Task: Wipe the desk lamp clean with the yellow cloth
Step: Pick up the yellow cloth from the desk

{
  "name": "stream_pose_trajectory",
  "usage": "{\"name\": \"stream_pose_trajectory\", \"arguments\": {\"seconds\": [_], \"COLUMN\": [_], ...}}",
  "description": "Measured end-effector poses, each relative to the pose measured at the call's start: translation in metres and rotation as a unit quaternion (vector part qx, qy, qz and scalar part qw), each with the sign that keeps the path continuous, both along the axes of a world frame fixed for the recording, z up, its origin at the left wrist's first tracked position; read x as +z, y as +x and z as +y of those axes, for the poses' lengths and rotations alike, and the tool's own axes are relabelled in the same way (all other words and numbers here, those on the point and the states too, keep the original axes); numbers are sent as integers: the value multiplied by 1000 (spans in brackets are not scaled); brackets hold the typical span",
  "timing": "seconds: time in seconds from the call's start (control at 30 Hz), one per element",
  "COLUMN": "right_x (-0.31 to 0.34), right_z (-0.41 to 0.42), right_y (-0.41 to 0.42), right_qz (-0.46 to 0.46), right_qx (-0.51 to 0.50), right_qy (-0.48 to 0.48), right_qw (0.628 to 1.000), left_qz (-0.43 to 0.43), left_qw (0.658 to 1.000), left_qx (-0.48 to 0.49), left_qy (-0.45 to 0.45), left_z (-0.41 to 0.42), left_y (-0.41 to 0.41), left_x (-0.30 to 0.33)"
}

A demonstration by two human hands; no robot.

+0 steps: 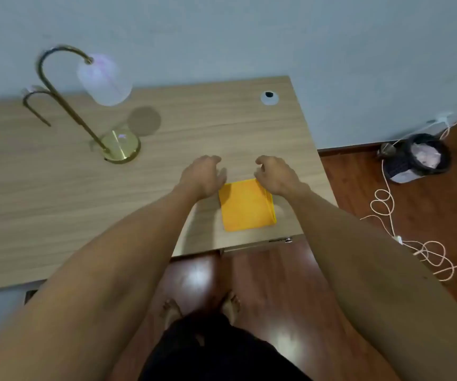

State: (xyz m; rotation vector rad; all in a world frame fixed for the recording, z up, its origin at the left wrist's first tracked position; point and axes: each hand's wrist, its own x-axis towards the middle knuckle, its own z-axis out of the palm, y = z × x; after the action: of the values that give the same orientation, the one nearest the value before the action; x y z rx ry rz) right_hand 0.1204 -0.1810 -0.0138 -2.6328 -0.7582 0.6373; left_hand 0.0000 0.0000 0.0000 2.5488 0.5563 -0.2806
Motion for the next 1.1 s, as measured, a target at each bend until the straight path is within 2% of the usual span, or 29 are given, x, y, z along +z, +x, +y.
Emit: {"name": "stream_pose_trajectory", "arguments": {"seconds": [0.13,0.27,0.4,0.53,0.63,0.77,0.93,1.1], "right_x": [-26,-53,-73,-79,-75,-47,-8,48], "right_z": [-9,-13,-14,-13,-8,0,16,49], "right_y": [1,5,6,8,7,4,10,18], "right_qz": [45,48,54,124,183,261,262,310], "right_qx": [21,20,-1,-32,-49,-86,-130,-89], "right_qy": [-23,-45,-15,-4,41,124,141,196], "right_qw": [998,998,998,992,981,954,946,926], "left_qz": [67,100,94,77,74,73,21,-36], "left_qw": [997,992,983,970,954,933,877,879], "left_qx": [17,44,108,160,202,233,273,265], "left_qy": [-32,-62,-113,-166,-206,-264,-395,-395], "left_z": [-8,-14,-16,-18,-22,-18,1,33], "left_y": [3,5,3,5,7,8,5,2], "left_x": [-27,-55,-76,-88,-87,-73,-17,41]}}
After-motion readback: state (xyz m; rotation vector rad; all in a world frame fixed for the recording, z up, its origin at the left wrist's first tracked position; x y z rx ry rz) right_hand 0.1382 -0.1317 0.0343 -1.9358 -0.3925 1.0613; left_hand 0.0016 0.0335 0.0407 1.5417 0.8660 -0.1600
